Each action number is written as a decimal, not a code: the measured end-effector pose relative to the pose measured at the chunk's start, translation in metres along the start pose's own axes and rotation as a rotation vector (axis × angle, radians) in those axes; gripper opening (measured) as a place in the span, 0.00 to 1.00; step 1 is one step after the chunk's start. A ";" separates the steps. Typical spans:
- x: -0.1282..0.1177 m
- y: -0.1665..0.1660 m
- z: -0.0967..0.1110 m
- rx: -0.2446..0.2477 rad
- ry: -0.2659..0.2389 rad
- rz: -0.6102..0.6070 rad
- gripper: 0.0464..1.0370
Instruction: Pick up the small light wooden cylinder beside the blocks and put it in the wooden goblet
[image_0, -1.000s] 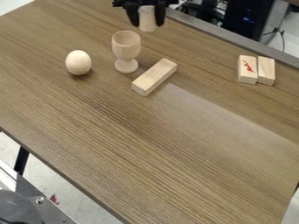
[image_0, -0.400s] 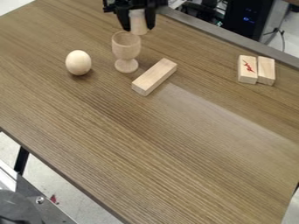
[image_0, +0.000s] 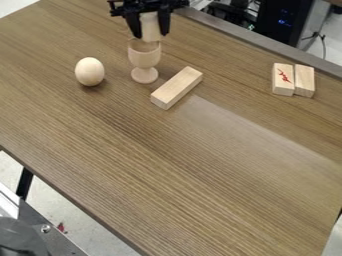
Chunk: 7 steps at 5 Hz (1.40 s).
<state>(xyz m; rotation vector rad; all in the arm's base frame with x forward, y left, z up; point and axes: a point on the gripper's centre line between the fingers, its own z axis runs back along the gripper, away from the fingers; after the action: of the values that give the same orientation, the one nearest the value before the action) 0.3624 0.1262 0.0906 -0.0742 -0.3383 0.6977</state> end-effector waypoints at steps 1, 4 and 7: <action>-0.001 0.003 0.008 0.003 -0.013 0.015 0.53; -0.005 0.004 0.010 0.000 0.006 0.026 0.53; -0.011 0.012 0.008 0.024 0.033 0.021 0.53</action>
<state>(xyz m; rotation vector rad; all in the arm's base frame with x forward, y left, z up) 0.3448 0.1283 0.0927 -0.0663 -0.2981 0.7204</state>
